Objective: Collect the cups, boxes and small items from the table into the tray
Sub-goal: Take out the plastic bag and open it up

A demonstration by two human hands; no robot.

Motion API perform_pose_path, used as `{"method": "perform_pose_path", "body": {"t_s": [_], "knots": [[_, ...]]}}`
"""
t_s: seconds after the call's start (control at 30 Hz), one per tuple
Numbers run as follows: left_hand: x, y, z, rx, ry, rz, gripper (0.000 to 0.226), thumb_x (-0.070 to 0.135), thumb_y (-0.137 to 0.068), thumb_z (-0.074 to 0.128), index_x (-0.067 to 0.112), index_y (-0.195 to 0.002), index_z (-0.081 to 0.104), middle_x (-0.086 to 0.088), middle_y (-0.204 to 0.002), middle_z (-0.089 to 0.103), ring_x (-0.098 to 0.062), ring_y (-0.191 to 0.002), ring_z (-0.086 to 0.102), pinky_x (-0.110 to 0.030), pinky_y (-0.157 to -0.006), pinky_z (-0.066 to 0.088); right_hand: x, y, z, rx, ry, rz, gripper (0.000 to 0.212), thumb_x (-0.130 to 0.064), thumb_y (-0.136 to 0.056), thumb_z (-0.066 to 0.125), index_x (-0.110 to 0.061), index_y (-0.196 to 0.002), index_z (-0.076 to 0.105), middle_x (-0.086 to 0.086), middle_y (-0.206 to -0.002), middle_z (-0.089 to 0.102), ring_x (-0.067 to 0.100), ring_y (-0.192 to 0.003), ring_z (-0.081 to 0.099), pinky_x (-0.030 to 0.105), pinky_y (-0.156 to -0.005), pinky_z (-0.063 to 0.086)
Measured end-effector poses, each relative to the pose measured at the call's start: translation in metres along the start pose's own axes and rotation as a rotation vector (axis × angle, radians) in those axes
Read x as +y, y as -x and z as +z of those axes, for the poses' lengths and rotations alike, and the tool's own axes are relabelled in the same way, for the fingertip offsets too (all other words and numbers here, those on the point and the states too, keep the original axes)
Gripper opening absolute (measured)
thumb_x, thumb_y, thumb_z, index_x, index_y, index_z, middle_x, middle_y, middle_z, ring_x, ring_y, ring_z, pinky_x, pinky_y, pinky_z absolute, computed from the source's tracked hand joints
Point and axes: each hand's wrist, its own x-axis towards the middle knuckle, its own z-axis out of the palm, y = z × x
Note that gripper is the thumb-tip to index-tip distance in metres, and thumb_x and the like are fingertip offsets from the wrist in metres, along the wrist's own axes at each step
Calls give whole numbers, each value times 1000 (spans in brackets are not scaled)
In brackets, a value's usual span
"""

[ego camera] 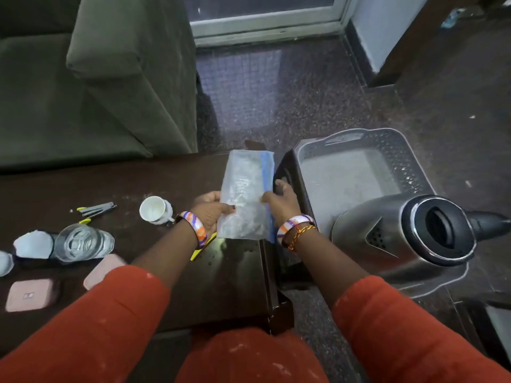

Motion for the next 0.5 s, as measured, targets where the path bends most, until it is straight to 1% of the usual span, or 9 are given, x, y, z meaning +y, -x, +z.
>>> {"method": "perform_pose_path", "body": {"t_s": [0.07,0.13,0.17,0.2,0.27,0.33,0.37,0.43,0.5], "knots": [[-11,-11,-7,81,10,10,24,-15,-77,58,3,-94,60,-20,-106,63,-31,-89,61,-36,-68,57,14,-12,11,53,60,0,48,6,-82,48,-8,-128,48,7,-99,57,20,-89,54,32,-81,48],[-21,-20,-13,144,-31,4,39,-6,-78,63,-2,-116,54,-21,-123,59,-34,-103,59,-43,-87,53,26,-25,22,94,81,-26,39,8,-81,46,-7,-116,54,10,-94,61,22,-82,57,26,-66,50],[-26,-24,-16,190,-83,16,46,0,-79,66,-2,-123,50,-20,-126,57,-32,-106,58,-40,-92,50,30,-32,28,102,90,-35,36,9,-81,45,-6,-113,55,9,-94,61,22,-81,57,24,-60,48],[-31,-28,-18,240,-146,48,51,5,-80,66,-1,-126,47,-19,-128,56,-29,-106,57,-36,-93,47,33,-42,35,111,101,-43,34,10,-81,45,-5,-110,55,7,-93,59,21,-81,56,22,-57,47],[-43,-33,-24,321,-274,128,52,7,-82,65,-1,-129,44,-19,-129,55,-29,-110,55,-27,-87,42,41,-63,52,117,132,-64,31,10,-80,44,-9,-102,56,8,-92,57,22,-81,56,28,-63,49],[-57,-38,-32,361,-459,233,47,5,-81,63,0,-126,48,-18,-125,58,-30,-111,58,-23,-83,40,51,-85,66,108,186,-81,31,9,-79,44,-12,-98,56,9,-91,56,24,-82,56,34,-72,51],[-64,-41,-38,371,-585,295,45,7,-81,63,3,-124,51,-17,-122,60,-30,-109,59,-25,-84,42,54,-92,71,93,237,-83,32,8,-80,44,-10,-103,57,9,-91,55,24,-82,56,34,-74,50],[-76,-50,-49,346,-828,399,45,13,-80,63,8,-123,53,-14,-122,61,-30,-113,57,-30,-94,41,62,-105,78,49,338,-84,36,6,-82,43,-8,-113,55,9,-95,54,25,-85,55,32,-75,48],[-86,-59,-56,278,-987,476,47,12,-81,60,9,-127,51,-13,-132,54,-29,-123,49,-26,-101,30,68,-113,83,65,445,-129,43,2,-84,43,-11,-125,48,13,-108,56,29,-97,56,32,-81,47]]}}
